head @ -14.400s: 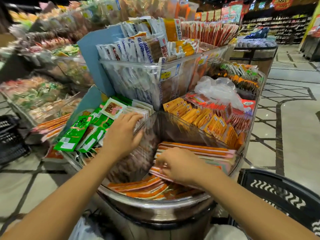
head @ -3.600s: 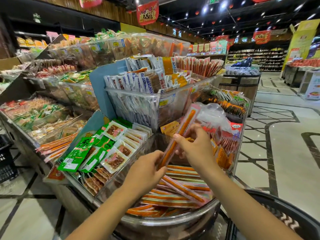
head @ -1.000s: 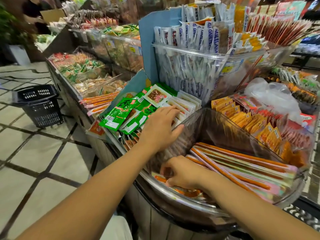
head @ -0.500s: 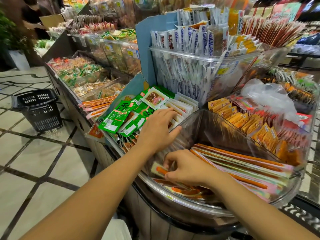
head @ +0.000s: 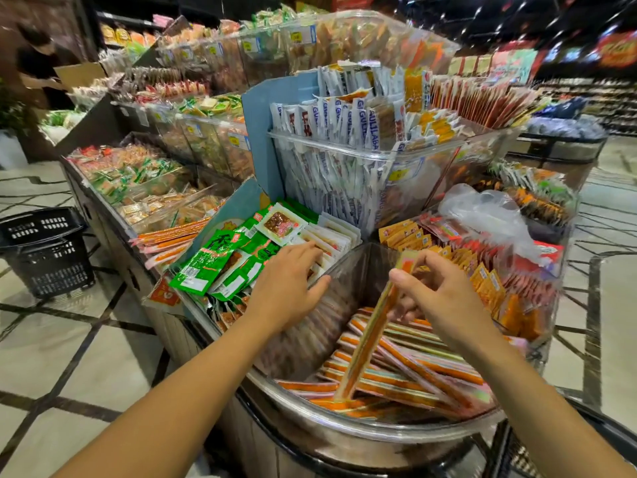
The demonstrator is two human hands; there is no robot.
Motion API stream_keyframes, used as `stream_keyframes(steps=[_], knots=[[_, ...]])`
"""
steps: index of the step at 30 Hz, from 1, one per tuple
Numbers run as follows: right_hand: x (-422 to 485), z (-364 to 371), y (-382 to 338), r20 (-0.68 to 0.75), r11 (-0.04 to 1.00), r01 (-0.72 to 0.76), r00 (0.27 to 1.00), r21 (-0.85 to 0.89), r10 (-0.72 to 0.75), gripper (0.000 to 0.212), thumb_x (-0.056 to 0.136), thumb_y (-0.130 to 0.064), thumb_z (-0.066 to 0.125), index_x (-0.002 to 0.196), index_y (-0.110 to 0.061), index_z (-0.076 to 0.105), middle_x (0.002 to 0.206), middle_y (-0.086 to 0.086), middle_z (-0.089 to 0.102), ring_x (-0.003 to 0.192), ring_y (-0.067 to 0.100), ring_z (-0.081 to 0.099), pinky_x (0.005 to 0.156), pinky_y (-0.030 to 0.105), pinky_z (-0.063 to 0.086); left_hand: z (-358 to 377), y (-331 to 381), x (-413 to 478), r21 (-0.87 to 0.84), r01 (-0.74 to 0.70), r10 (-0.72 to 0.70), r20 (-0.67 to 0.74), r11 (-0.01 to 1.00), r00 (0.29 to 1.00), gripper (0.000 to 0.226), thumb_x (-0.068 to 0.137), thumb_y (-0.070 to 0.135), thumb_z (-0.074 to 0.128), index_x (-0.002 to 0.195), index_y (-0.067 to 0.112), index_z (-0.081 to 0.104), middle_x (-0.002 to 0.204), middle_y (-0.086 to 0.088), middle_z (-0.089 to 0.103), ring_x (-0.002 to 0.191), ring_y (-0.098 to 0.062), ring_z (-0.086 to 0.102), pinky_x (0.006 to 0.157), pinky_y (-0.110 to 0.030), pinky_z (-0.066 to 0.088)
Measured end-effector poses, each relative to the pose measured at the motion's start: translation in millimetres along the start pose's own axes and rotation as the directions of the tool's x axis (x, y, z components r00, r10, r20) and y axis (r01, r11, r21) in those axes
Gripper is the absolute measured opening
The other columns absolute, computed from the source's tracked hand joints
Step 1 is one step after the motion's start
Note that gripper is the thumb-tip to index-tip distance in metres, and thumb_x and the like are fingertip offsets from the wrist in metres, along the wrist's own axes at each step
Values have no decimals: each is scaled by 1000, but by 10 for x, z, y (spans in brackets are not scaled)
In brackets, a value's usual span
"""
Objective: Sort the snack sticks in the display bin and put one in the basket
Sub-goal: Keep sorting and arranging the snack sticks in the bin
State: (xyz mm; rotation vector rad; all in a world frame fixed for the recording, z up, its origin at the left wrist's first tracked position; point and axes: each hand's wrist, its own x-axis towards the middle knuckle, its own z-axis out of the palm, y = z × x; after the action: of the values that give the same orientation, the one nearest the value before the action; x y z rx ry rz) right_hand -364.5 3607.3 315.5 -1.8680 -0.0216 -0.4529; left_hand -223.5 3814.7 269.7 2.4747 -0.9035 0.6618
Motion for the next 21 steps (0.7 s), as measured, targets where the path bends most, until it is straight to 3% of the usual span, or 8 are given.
stream_keyframes(steps=[3,6,9,11,13,17,21], knots=[[-36,-112,-138,-71,1000,9,997,16,-8,23,96,-18,65,95,4,57,83,30,69,62,35,73,63,50,53,-24,37,-16,127,-123,134,-78,984,988,34,91,38,62,116,16,65,128,-2,64,114,-24,59,94,-39,51],[-68,-191,-286,-133,997,-12,991,77,22,25,101,-26,57,97,-3,67,82,32,69,61,34,73,66,51,55,-82,163,-53,208,-244,279,-157,947,947,27,91,35,56,106,16,67,114,0,66,103,-24,61,87,-37,49],[-72,-224,-379,-146,996,-24,989,84,36,27,105,-25,50,99,-7,69,82,19,75,59,31,72,66,48,55,-88,479,-201,19,-278,277,-158,960,948,30,94,43,52,103,21,69,102,8,68,96,-14,59,83,-32,48],[-76,-222,-407,-141,999,-12,990,42,18,26,107,-22,46,99,-10,67,82,11,77,57,28,71,62,44,55,-62,695,-340,-238,-210,213,-14,948,977,34,94,54,49,107,29,68,96,20,65,91,-2,57,81,-26,45],[-74,-218,-406,-151,1000,11,988,-23,-14,27,108,-21,43,97,-9,64,80,8,77,55,29,70,58,44,56,-4,761,-431,-387,-85,162,171,918,972,37,94,63,47,106,34,68,87,26,63,84,5,58,74,-21,43],[-32,-252,-329,-169,996,26,985,-90,-41,29,109,-20,40,94,-7,62,75,9,76,54,31,70,53,39,53,48,682,-478,-397,-89,226,313,914,922,40,88,68,56,87,29,65,71,12,61,67,-4,57,59,-21,37],[-18,-253,-251,-190,998,-1,982,-58,-10,27,109,-16,38,100,-12,64,80,20,73,58,26,71,48,33,49,95,689,-470,-435,-44,223,371,900,902,33,88,55,65,77,24,63,68,4,61,64,-14,56,63,-34,46]])
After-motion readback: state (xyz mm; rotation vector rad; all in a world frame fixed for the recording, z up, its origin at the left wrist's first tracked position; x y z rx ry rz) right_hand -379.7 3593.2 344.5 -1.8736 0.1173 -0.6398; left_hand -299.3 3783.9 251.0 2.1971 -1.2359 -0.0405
